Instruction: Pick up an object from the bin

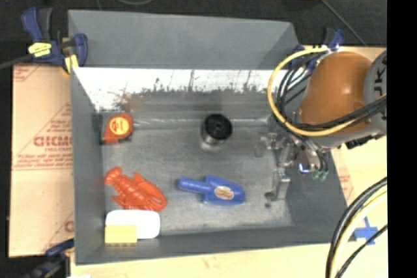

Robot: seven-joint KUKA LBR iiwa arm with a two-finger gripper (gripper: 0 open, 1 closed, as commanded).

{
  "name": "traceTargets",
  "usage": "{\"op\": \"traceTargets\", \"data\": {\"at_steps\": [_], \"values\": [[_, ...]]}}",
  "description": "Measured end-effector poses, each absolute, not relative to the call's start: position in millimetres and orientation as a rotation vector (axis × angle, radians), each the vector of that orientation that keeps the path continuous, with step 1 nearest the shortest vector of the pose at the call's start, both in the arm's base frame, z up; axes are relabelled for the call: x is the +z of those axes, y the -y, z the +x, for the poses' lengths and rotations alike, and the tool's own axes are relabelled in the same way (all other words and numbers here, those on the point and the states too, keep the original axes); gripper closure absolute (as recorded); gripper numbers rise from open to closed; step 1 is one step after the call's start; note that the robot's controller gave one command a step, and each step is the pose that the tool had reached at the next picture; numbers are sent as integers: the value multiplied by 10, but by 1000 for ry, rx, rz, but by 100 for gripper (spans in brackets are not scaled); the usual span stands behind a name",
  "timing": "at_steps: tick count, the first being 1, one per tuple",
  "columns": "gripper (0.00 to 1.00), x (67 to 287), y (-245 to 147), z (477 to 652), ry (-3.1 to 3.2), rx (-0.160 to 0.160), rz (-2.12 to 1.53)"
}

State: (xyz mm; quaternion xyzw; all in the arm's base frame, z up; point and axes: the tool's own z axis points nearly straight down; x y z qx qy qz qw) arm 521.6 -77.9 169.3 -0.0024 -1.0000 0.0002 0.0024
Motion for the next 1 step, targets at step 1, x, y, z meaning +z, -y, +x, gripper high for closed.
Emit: {"op": "traceTargets", "data": {"at_steps": [1], "values": [[0, 1737, 777, 5234, 3145, 2, -3]]}}
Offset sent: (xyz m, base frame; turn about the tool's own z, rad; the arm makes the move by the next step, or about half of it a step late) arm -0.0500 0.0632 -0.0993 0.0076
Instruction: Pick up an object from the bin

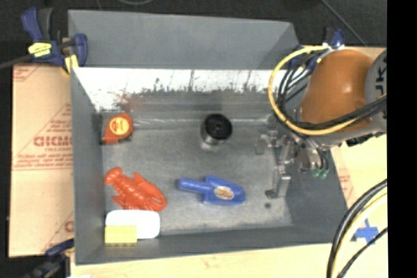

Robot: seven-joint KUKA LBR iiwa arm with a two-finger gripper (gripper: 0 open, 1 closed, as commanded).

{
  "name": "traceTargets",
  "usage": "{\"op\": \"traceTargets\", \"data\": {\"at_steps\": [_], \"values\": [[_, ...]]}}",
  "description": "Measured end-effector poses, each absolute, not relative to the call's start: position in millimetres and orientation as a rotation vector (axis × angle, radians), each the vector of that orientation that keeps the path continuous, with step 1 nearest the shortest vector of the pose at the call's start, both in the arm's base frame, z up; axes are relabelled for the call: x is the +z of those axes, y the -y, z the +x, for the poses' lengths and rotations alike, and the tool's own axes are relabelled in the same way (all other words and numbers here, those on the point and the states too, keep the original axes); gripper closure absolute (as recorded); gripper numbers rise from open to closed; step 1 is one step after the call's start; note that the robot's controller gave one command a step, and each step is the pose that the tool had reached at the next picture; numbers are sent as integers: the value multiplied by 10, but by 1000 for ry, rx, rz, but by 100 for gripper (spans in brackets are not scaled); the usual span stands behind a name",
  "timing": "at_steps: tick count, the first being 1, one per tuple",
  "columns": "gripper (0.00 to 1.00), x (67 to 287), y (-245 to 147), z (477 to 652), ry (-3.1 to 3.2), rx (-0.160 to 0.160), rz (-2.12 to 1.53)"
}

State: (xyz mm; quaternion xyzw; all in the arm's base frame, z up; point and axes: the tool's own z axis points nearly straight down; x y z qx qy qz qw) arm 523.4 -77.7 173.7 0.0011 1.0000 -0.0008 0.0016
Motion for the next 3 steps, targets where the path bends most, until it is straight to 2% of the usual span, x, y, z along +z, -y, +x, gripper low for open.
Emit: {"op": "traceTargets", "data": {"at_steps": [1, 2, 3], "values": [[0, 1224, 467, 4984, -3132, -2, 13], [0, 837, 234, 5041, -3141, 0, -20], [100, 798, 6, 5043, -3139, 0, 166]]}}
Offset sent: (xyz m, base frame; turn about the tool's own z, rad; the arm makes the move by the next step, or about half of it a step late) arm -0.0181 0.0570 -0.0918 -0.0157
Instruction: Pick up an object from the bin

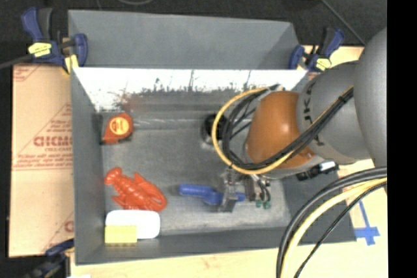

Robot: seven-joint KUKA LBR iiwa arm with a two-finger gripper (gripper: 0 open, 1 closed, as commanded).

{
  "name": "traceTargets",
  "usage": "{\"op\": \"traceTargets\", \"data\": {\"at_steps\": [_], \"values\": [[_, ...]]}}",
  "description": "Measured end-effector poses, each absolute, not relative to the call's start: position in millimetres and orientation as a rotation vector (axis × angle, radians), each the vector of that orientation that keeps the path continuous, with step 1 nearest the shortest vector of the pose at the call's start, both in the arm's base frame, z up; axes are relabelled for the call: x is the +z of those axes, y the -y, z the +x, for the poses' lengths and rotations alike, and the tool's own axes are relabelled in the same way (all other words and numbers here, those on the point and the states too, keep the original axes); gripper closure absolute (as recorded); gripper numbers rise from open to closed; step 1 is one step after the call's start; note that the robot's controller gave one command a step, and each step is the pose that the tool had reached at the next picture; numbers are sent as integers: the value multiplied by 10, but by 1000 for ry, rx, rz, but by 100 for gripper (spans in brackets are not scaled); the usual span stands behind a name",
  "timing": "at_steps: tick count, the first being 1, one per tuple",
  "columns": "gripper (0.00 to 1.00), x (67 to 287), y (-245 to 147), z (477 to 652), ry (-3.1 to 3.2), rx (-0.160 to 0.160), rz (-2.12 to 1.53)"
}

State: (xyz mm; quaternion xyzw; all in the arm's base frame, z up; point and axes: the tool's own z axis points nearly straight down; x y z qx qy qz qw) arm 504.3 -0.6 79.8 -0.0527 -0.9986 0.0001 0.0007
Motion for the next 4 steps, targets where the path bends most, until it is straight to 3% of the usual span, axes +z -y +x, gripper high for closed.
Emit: {"op": "traceTargets", "data": {"at_steps": [1, 2, 3, 4], "values": [[100, 798, 7, 5043, 3136, 1, -164], [100, 1266, -54, 5029, 3131, 0, -170], [100, 1433, -103, 5328, 3154, -2, -183], [100, 2488, -68, 4982, 3140, 0, -173]]}}
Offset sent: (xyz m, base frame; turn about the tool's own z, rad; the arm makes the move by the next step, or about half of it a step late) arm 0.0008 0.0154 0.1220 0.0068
